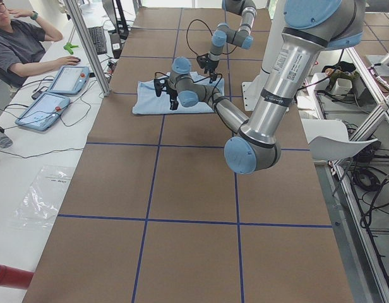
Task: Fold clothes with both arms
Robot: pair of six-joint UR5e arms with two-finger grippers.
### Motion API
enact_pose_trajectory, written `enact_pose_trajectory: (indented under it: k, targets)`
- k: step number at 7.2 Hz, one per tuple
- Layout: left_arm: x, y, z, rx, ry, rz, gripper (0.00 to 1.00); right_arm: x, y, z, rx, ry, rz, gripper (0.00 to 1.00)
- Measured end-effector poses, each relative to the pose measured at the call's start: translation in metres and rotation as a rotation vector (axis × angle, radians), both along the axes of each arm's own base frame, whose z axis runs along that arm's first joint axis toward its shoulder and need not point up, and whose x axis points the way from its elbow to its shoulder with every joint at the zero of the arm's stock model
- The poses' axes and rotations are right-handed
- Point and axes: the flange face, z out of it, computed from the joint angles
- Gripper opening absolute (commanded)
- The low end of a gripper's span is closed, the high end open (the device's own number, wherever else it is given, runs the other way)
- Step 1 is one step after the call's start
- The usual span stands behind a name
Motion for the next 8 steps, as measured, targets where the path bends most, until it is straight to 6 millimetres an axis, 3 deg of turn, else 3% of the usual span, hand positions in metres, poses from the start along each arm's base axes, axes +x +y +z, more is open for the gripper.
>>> enact_pose_trajectory:
  k: [3,4,6,8]
  targets:
    - [-0.001,0.001,-0.003,0.001,0.005,0.0,1.0,0.05,-0.028,0.068,-0.022,0.096,0.039,1.0]
    - [-0.001,0.001,-0.003,0.001,0.005,0.0,1.0,0.072,-0.036,0.067,-0.022,0.086,0.044,1.0]
    - [0.0,0.001,-0.002,0.001,0.004,0.001,1.0,0.108,-0.061,0.029,-0.052,-0.014,0.047,1.0]
    - [0.017,0.02,-0.004,-0.008,0.007,0.03,1.0,0.116,-0.065,0.003,-0.062,-0.077,0.048,1.0]
